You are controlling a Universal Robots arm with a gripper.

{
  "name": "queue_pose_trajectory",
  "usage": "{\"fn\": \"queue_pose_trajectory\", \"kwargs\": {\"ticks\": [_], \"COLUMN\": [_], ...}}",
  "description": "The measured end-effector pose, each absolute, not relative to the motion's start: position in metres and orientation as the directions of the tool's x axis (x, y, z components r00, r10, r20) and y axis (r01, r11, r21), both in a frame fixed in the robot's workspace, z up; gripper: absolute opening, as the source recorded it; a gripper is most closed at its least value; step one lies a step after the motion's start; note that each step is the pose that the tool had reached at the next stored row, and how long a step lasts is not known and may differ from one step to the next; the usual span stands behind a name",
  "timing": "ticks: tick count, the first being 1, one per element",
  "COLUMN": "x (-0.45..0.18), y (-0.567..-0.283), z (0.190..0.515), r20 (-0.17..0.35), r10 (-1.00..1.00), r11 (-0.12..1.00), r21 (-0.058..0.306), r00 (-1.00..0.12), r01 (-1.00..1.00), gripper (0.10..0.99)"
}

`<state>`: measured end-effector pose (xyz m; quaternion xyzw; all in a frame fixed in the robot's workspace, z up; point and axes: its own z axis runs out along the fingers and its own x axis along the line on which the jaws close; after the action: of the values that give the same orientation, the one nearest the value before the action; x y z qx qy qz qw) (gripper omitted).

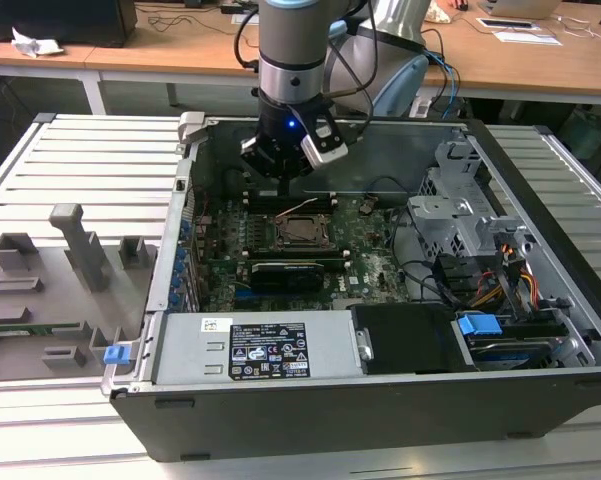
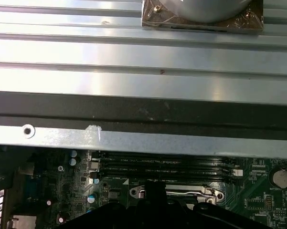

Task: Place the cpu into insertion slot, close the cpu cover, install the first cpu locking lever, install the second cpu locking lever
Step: 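Install the first cpu locking lever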

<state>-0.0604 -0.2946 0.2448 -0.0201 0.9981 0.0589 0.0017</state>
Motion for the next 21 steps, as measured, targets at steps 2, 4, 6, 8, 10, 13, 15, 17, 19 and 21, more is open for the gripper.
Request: {"fn": "queue_pose_trajectory", "kwargs": {"ticks": [2,4,6,8,10,13,15,17,19,21], "x": [-0.0604,-0.0603,-0.0603,-0.0603,-0.0603,-0.0603,-0.0598,-0.0579,-0.0557,-0.0549], "y": [-0.2946,-0.2946,-0.2946,-0.2946,-0.2946,-0.2946,-0.2945,-0.2946,-0.2946,-0.2946], "z": [0.2441,0.2431,0.2423,0.2417,0.2411,0.2407,0.2399,0.2390,0.2380,0.2369], "r20": [-0.006,-0.006,-0.006,-0.006,-0.006,-0.006,-0.006,-0.006,-0.006,-0.009], "r10": [-0.040,-0.042,-0.043,-0.043,-0.043,-0.043,-0.043,-0.043,-0.043,-0.044], "r11": [0.992,0.992,0.992,0.992,0.992,0.992,0.992,0.992,0.992,0.992], "r21": [0.118,0.119,0.119,0.119,0.119,0.119,0.119,0.119,0.119,0.119], "r00": [-0.999,-0.999,-0.999,-0.999,-0.999,-0.999,-0.999,-0.999,-0.999,-0.999], "r01": [-0.041,-0.043,-0.043,-0.043,-0.044,-0.044,-0.044,-0.044,-0.044,-0.044], "gripper": [0.106,0.106,0.106,0.106,0.106,0.106,0.106,0.106,0.106,0.106]}}
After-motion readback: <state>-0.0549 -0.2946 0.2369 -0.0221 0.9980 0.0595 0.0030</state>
